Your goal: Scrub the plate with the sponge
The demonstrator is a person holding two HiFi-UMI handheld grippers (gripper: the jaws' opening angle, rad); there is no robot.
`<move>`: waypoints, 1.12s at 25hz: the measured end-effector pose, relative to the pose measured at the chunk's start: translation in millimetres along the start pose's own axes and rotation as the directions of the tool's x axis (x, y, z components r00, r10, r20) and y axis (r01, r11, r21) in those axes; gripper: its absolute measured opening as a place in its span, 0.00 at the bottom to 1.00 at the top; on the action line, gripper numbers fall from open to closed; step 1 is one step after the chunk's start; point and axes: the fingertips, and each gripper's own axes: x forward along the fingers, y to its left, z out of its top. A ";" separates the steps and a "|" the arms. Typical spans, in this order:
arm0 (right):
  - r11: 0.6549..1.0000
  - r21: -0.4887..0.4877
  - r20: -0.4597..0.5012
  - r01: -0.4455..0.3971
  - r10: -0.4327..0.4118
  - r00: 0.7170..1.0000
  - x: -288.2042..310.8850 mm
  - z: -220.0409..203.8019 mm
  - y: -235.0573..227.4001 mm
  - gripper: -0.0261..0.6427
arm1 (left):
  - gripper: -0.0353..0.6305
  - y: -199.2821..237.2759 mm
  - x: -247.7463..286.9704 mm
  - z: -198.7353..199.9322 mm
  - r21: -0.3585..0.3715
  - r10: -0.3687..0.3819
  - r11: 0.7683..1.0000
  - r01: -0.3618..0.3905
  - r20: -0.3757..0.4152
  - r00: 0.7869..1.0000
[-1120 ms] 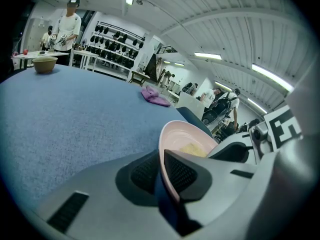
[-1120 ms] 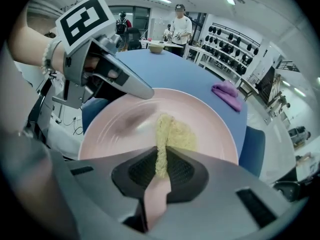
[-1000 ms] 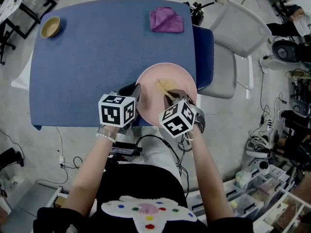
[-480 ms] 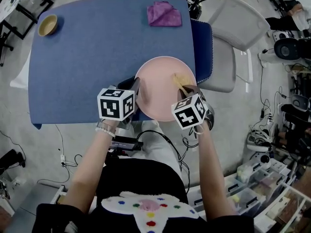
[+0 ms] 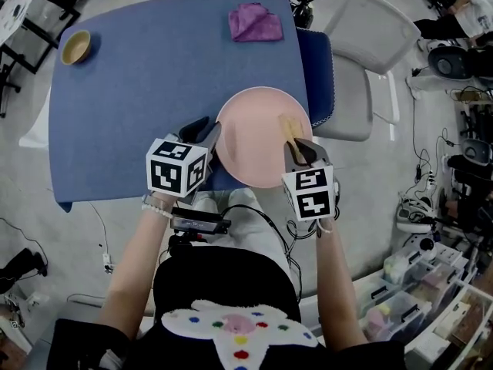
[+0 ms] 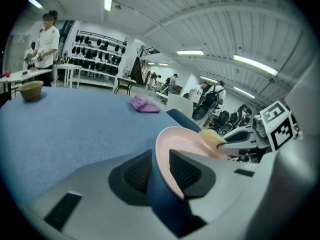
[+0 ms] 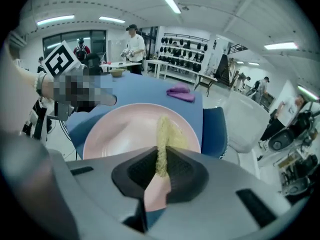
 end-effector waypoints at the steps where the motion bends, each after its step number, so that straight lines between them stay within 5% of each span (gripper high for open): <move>1: 1.000 0.012 0.024 0.013 -0.013 1.000 -5.4 3.4 -0.2 0.11 | 0.21 -1.4 -5.0 5.9 0.023 -0.003 1.000 0.003 0.014 1.000; 6: 0.996 0.069 0.165 0.060 -0.070 0.984 -33.9 27.7 1.5 0.11 | 0.10 -15.9 -32.2 38.8 0.124 -0.049 0.992 0.038 0.094 0.994; 14: 0.978 0.205 0.367 0.048 -0.122 0.922 -85.2 62.6 8.7 0.11 | 0.07 -51.1 -71.5 80.3 0.298 -0.126 0.952 0.065 0.191 0.973; 28: 0.959 0.281 0.465 0.037 -0.169 0.869 -136.8 73.1 21.9 0.10 | 0.07 -82.3 -117.3 99.7 0.366 -0.206 0.924 0.110 0.234 0.950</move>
